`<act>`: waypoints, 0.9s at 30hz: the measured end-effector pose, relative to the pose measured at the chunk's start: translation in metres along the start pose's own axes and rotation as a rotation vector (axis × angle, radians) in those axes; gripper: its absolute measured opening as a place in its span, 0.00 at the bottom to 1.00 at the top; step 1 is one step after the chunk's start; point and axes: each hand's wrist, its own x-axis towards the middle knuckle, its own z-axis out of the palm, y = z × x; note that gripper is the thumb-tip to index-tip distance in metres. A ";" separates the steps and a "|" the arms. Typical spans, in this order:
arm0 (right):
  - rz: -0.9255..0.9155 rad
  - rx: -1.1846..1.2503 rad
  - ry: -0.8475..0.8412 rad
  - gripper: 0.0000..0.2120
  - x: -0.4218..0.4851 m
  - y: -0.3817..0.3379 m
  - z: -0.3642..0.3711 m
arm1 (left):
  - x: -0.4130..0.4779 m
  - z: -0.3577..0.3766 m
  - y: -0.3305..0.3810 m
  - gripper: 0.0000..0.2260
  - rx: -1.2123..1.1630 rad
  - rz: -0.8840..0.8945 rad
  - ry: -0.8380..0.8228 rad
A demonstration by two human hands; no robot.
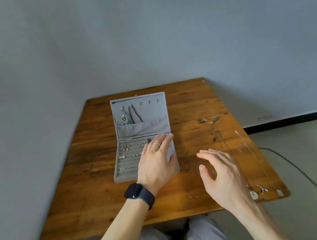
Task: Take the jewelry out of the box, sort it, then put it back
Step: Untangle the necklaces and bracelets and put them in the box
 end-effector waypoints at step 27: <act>0.393 -0.328 0.023 0.11 -0.091 0.078 -0.023 | -0.114 0.073 0.021 0.26 0.211 -0.079 -0.174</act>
